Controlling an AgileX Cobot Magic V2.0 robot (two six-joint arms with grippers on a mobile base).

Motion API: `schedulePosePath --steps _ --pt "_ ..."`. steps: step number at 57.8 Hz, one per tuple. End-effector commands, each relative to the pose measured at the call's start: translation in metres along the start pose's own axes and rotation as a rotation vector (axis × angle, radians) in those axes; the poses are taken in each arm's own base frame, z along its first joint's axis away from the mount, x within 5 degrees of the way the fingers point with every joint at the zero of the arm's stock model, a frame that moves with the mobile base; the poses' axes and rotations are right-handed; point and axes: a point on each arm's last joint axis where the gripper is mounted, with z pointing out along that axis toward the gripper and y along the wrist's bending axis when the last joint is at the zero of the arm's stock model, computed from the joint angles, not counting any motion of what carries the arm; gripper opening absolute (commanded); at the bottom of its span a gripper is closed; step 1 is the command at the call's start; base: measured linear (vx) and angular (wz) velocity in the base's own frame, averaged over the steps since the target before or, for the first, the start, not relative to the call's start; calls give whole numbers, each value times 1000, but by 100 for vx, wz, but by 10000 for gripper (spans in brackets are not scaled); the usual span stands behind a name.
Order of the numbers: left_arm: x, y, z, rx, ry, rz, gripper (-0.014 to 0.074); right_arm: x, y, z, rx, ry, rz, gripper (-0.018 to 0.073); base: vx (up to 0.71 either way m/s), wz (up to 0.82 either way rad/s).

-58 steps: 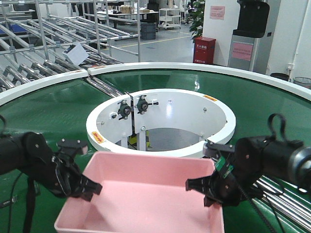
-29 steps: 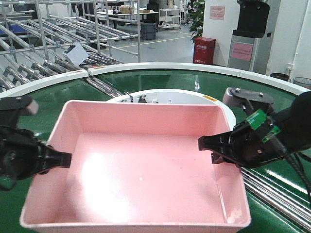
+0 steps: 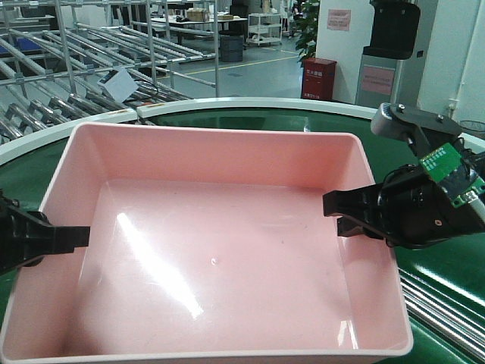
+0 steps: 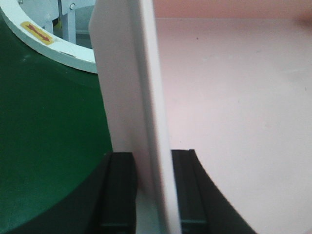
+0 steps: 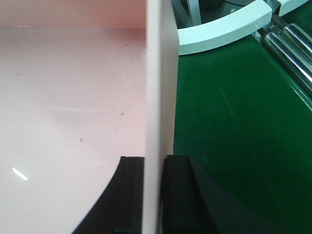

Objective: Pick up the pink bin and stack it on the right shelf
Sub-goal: 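Close both grippers on the pink bin's side walls and lift, then hold the pink bin with both grippers while the base drives to the table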

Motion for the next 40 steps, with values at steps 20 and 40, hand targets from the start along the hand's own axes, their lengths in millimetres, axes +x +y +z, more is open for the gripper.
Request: schedulePosePath --steps 20,40 --pt "-13 -4 -17 -12 -108 43 -8 -19 -3 -24 21 -173 -49 -8 0 0" --pt "-13 -4 -17 -12 -108 43 -8 -19 -3 -24 21 -173 -49 -8 0 0"
